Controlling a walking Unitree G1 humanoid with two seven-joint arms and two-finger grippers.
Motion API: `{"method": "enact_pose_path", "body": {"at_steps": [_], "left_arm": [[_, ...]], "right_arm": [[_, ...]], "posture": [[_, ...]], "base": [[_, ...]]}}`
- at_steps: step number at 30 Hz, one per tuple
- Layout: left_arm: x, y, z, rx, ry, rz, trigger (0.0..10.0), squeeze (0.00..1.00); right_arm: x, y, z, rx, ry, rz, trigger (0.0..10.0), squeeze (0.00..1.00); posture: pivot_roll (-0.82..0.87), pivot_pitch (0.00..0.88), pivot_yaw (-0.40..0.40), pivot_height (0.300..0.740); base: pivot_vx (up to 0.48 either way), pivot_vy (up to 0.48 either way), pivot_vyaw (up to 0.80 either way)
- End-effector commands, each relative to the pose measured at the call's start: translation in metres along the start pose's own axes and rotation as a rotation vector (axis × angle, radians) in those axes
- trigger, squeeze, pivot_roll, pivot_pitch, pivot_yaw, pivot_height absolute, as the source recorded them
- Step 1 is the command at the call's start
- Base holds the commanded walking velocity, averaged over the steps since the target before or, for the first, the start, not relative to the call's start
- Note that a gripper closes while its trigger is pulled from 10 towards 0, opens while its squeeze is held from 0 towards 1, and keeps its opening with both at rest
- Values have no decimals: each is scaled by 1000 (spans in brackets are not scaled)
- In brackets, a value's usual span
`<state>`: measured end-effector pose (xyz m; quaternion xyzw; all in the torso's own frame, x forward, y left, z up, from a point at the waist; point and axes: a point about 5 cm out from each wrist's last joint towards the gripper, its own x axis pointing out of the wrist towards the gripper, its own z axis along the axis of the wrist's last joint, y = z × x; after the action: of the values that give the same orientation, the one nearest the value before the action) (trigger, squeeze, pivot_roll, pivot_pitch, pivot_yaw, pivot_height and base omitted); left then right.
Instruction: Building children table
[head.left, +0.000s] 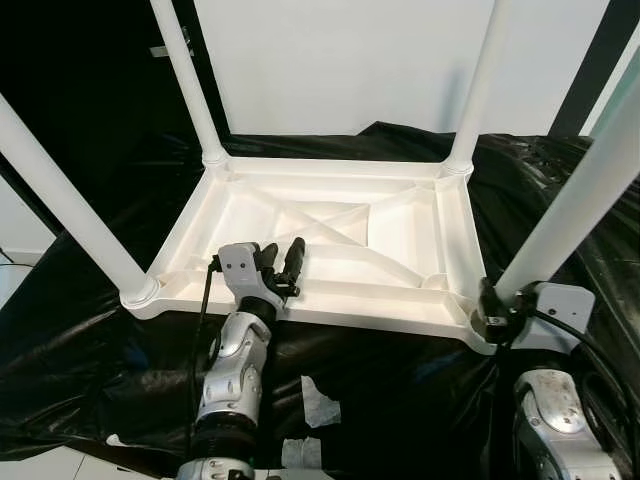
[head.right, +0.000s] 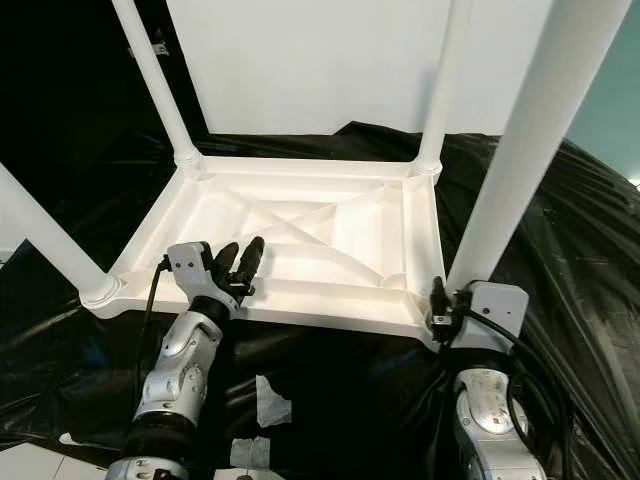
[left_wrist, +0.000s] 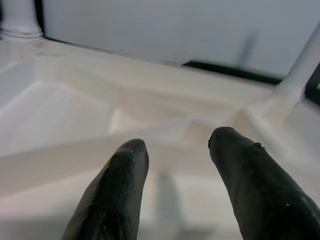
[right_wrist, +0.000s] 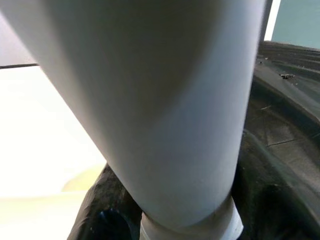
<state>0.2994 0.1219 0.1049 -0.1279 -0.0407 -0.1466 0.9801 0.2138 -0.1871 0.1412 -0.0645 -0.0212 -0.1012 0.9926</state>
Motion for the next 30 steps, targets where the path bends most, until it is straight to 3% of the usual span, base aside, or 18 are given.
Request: {"method": "enact_pose_path", "body": {"at_steps": [1,17,23,30], "left_arm": [[-7,-12,-9,47,14,-20,10000,0],[-13,-20,-18,112,56,-72,10000,0],[-12,-26,-22,147,84,-154,10000,0],[-11,-23,-22,163,91,-162,10000,0]], "right_arm": [[1,0,-11,-4,44,-4,10000,0],[-6,-10,-17,-24,56,25,10000,0],[-6,-4,-19,-27,74,88,10000,0],[-6,0,-24,-21,105,171,10000,0]], "posture": [[-122,0,51,740],[-129,0,43,740],[-135,0,49,740],[-129,0,54,740]], "base": [[0,0,0],[0,0,0],[0,0,0],[0,0,0]]}}
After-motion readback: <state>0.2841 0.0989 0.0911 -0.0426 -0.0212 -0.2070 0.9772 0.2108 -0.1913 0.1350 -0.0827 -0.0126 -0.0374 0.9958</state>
